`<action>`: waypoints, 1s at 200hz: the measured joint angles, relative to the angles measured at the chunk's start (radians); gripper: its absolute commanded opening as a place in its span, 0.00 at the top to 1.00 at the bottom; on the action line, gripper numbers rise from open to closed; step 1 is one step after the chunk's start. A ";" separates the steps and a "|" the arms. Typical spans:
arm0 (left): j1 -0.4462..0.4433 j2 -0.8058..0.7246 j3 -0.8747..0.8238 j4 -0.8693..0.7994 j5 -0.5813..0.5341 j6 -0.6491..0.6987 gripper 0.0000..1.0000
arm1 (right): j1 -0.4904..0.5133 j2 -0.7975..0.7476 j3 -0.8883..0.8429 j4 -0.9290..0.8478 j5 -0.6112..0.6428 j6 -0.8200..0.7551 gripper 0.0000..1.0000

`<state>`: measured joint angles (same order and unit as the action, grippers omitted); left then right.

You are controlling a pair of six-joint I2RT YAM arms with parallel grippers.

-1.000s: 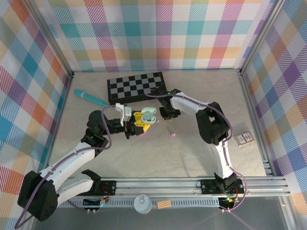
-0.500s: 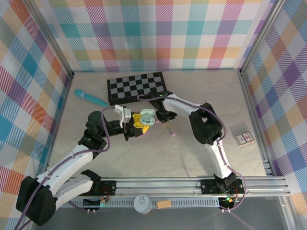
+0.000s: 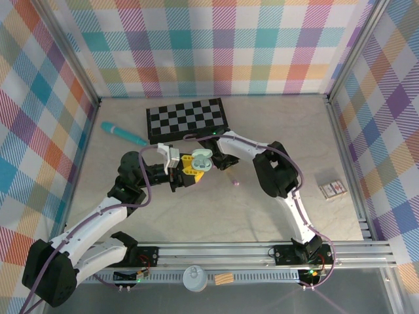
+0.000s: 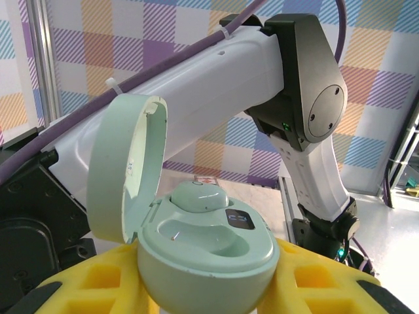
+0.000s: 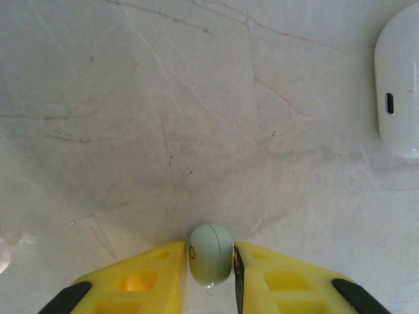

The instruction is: Insert wireless bluetooth earbuds into charging case

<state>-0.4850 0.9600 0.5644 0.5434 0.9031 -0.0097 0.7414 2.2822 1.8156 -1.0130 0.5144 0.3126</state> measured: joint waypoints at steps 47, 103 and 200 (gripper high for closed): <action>0.000 0.000 0.000 0.000 0.000 0.000 0.65 | 0.011 0.030 0.036 -0.029 0.043 -0.016 0.77; 0.000 0.006 0.000 0.000 0.000 0.000 0.65 | 0.013 0.030 0.036 -0.031 0.053 -0.016 0.81; 0.000 0.036 0.000 0.002 -0.007 0.003 0.65 | -0.027 -0.167 -0.076 0.022 -0.059 0.006 0.81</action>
<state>-0.4850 0.9958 0.5644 0.5449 0.8959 -0.0063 0.7147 2.1151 1.7397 -0.9913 0.4553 0.3183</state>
